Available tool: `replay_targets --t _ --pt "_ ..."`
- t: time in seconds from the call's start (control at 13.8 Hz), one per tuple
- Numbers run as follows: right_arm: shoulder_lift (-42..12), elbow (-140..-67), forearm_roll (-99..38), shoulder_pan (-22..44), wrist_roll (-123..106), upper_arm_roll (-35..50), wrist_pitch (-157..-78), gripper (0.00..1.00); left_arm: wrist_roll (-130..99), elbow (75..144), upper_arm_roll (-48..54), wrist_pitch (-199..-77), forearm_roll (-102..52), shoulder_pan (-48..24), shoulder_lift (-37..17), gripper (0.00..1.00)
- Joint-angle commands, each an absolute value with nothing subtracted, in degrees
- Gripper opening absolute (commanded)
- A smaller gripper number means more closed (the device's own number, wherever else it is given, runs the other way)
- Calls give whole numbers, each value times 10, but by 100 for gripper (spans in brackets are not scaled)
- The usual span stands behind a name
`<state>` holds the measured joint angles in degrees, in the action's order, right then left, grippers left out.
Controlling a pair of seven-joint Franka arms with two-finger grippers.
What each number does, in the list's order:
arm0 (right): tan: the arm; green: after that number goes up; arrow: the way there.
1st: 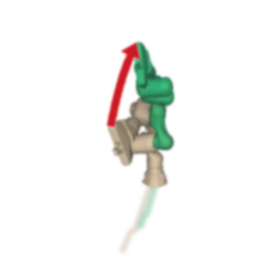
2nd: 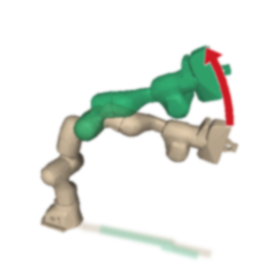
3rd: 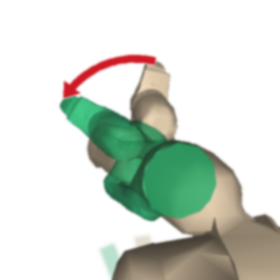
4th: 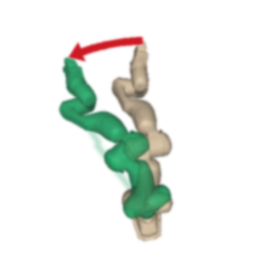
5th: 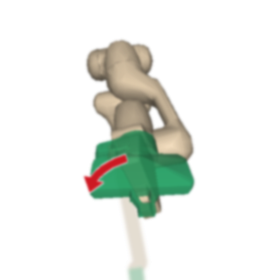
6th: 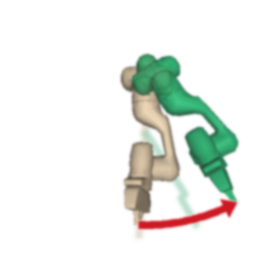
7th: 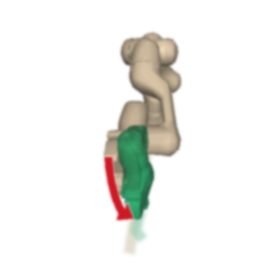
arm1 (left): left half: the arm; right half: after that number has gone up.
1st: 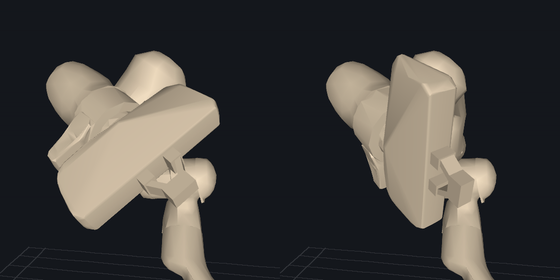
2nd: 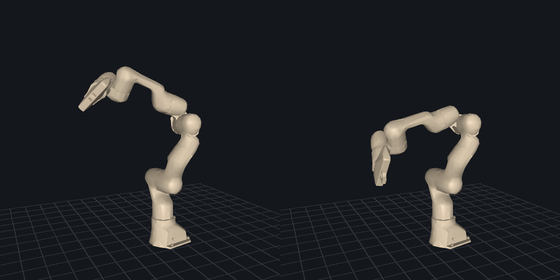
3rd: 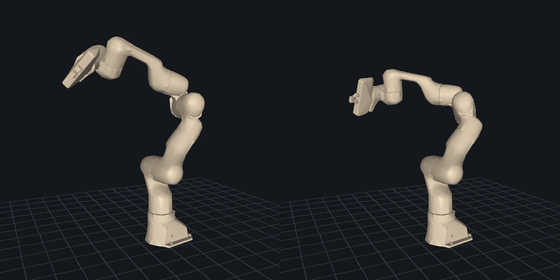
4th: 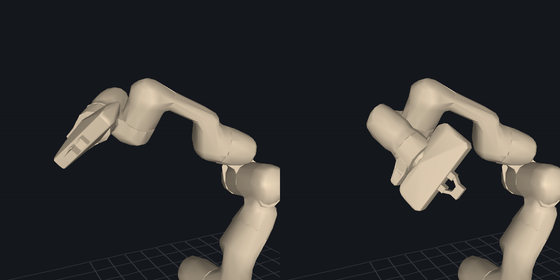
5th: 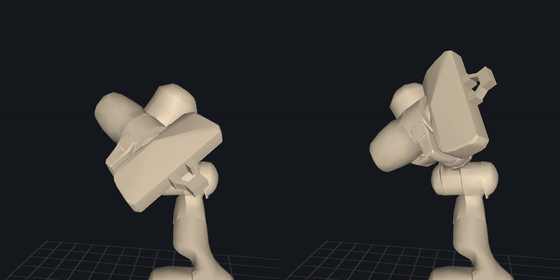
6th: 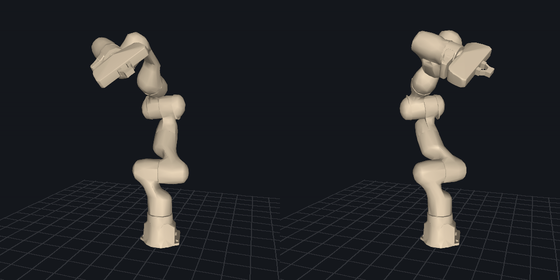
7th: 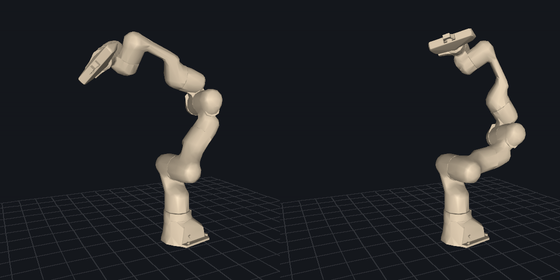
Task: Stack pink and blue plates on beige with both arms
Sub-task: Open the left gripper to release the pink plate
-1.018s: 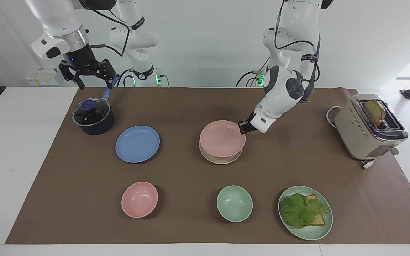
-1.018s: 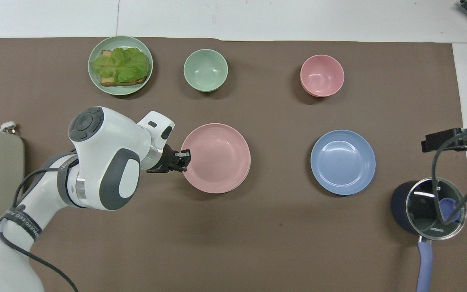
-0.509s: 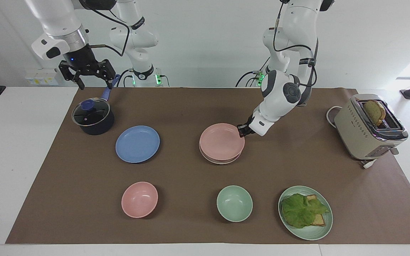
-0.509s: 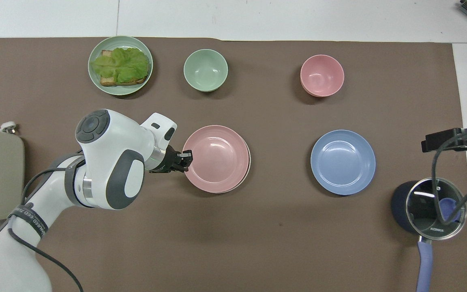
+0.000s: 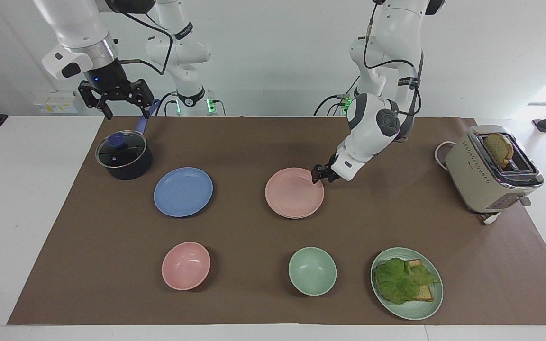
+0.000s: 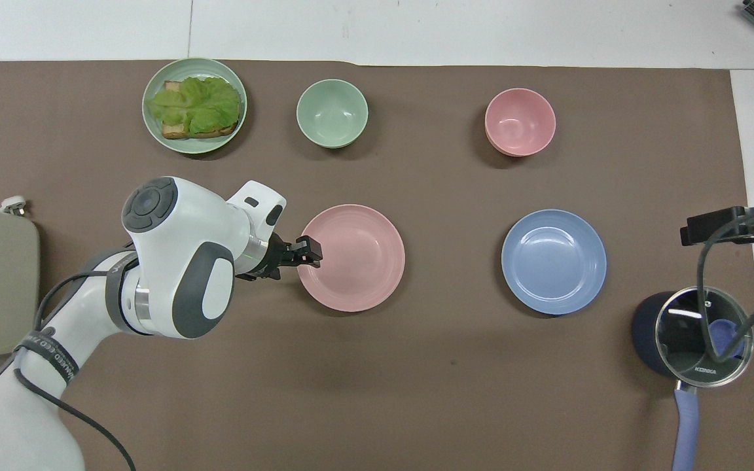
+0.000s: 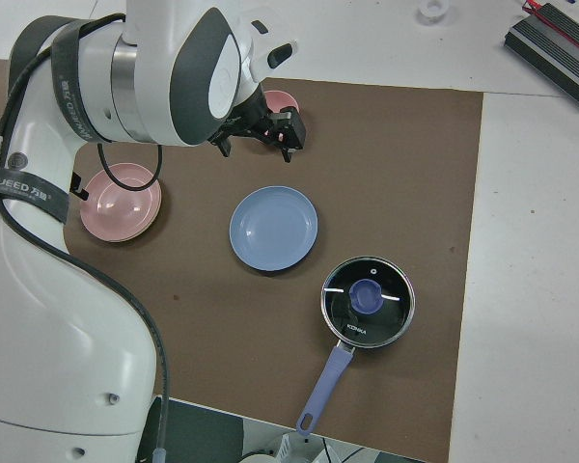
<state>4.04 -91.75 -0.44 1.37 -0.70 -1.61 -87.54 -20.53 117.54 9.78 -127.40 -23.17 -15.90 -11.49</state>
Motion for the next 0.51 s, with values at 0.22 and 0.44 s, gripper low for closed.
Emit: replay_targets --t 0.22,0.44 --pt "54 -931 -3 6 -18 -11 -874 100 -200 1172 83 -1267 -203 -129 -106 100" --pt "53 -931 -3 6 -18 -11 -874 100 -198 1139 83 -1202 -143 -81 -105 100"
